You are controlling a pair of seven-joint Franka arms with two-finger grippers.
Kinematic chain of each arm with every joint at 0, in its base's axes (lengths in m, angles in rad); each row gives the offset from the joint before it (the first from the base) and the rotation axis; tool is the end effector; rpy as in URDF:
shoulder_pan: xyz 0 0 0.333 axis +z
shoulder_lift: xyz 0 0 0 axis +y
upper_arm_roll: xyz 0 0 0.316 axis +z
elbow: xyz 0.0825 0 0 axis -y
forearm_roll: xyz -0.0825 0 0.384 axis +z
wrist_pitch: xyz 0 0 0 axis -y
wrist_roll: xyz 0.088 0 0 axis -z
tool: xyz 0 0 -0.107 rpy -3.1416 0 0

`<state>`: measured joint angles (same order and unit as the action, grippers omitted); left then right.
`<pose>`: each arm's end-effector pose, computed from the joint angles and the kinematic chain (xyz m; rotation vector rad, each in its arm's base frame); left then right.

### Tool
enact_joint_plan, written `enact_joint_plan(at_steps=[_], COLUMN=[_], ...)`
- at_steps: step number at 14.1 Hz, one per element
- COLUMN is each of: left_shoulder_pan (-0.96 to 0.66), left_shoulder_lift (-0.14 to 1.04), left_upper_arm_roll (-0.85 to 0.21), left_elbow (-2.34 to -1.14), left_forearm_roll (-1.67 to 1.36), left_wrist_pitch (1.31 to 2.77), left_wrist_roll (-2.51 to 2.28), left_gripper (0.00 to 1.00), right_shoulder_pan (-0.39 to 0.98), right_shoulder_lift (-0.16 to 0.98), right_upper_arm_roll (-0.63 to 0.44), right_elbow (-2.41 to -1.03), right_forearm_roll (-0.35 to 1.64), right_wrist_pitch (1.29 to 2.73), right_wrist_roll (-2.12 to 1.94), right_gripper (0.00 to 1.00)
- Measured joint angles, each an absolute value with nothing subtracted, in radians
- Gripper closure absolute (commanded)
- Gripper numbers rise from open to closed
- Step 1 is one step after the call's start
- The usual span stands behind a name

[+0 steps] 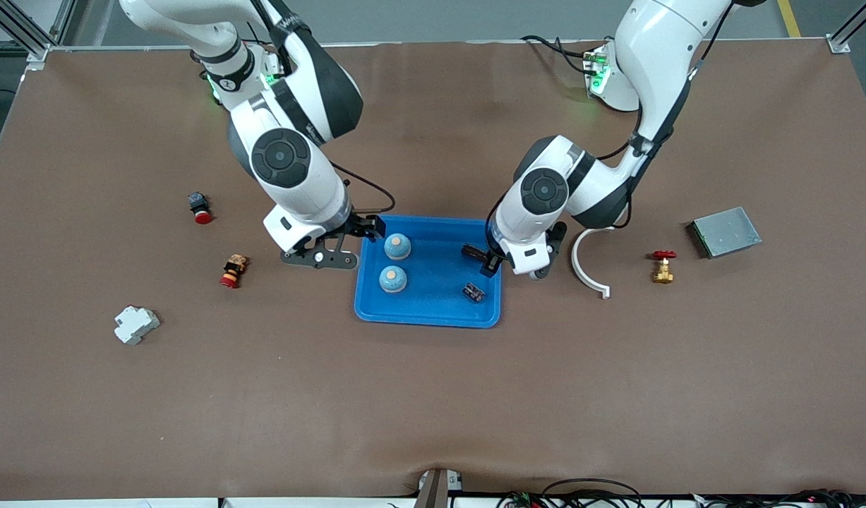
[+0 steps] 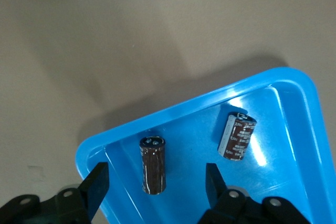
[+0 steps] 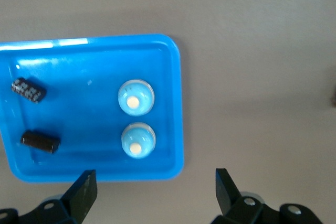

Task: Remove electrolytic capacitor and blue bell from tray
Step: 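Grasp a brown capacitor with the left gripper while the right gripper grasps a bell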

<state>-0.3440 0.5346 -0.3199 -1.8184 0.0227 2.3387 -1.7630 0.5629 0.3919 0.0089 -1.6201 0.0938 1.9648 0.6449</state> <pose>0.5222 -0.3887 0.2581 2.5983 1.6404 -0.2013 0.5541 0.3630 0.3934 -3.0875 0.1727 0.1388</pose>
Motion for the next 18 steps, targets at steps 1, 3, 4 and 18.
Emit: enact_joint_plan(at_steps=[1,3,4,18], left_shoulder_pan=[-0.350,-0.360,-0.363,-0.378], left_shoulder_lift=[0.542,0.553,0.557,0.630], left_upper_arm_roll=[-0.320,-0.320,-0.320,-0.319], left_elbow=[-1.827,-1.854,-1.869,-1.955], left_forearm_roll=[0.023,0.023,0.023,0.023], left_wrist_pitch=[2.360,2.405,2.427,2.690], left_wrist_roll=[-1.781,-1.804,-1.808,-1.814], left_gripper=[0.18,0.20,0.21,1.00], right_shoulder_pan=[0.567,0.578,0.583,0.611], right_shoulder_lift=[0.396,0.411,0.422,0.648], right_upper_arm_roll=[0.009,0.009,0.009,0.002], right_elbow=[-1.646,-1.674,-1.677,-1.617], right_forearm_roll=[0.094,0.094,0.094,0.091], right_wrist_pitch=[2.009,2.066,2.092,2.311], right_wrist_roll=[0.653,0.674,0.681,0.516], right_gripper=[0.00,0.00,0.00,0.00])
